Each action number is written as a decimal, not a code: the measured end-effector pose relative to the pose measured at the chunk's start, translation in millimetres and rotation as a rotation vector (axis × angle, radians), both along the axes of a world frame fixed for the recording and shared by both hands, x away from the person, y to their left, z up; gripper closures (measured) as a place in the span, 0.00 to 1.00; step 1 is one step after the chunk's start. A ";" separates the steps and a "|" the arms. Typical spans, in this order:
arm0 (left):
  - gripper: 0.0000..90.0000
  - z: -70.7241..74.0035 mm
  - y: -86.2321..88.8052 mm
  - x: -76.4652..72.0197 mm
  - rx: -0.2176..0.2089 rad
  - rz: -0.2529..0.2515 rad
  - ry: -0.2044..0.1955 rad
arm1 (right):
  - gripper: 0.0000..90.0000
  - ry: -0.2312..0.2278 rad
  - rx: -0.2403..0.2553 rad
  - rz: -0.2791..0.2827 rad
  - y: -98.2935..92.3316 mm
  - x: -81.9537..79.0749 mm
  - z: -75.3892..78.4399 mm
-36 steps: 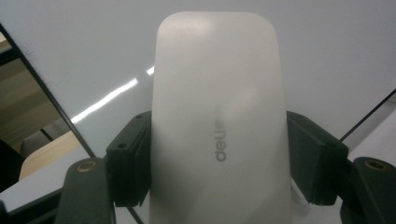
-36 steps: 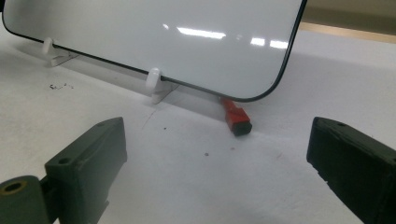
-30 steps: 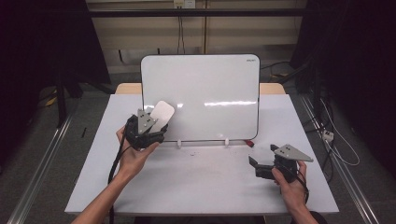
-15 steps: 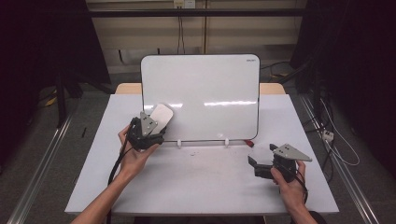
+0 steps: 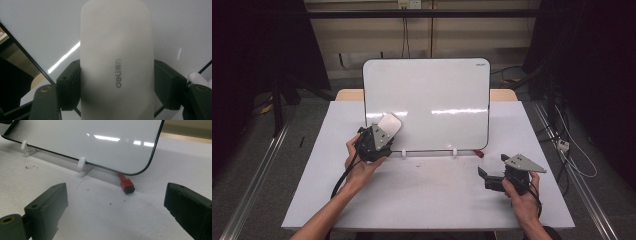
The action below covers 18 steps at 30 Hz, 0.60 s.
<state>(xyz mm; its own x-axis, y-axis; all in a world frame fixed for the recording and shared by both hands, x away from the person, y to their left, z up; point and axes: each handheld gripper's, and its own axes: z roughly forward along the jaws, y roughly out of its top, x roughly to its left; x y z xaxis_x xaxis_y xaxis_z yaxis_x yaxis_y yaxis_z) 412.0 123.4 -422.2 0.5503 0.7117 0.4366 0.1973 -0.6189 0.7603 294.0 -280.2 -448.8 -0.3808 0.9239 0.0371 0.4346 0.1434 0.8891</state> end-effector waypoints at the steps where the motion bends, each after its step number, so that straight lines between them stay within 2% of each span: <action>1: 0.34 0.0 0.3 -0.1 0.000 0.000 0.002 | 0.06 -0.001 0.001 0.001 0.2 -0.3 0.1; 4: 0.29 2.7 3.2 -0.5 -0.042 -0.009 0.040 | 0.06 -0.003 -0.003 0.003 0.6 -1.6 0.5; 6: 0.22 5.3 5.5 -2.2 -0.041 -0.013 0.051 | 0.06 0.000 -0.001 0.003 0.7 -2.6 0.9; 9: 0.14 8.8 9.3 -4.7 -0.092 -0.011 0.064 | 0.06 -0.005 -0.001 0.005 0.7 -1.9 0.9; 11: 0.11 12.7 13.7 -6.7 -0.127 -0.009 0.083 | 0.06 -0.003 -0.001 0.005 0.7 -1.2 0.5; 15: 0.08 20.3 22.0 -12.8 -0.167 -0.011 0.117 | 0.06 -0.003 0.001 0.010 0.9 -1.4 0.7; 18: 0.07 23.4 27.8 -17.8 -0.225 -0.003 0.157 | 0.06 -0.007 0.000 0.010 1.6 -1.5 0.8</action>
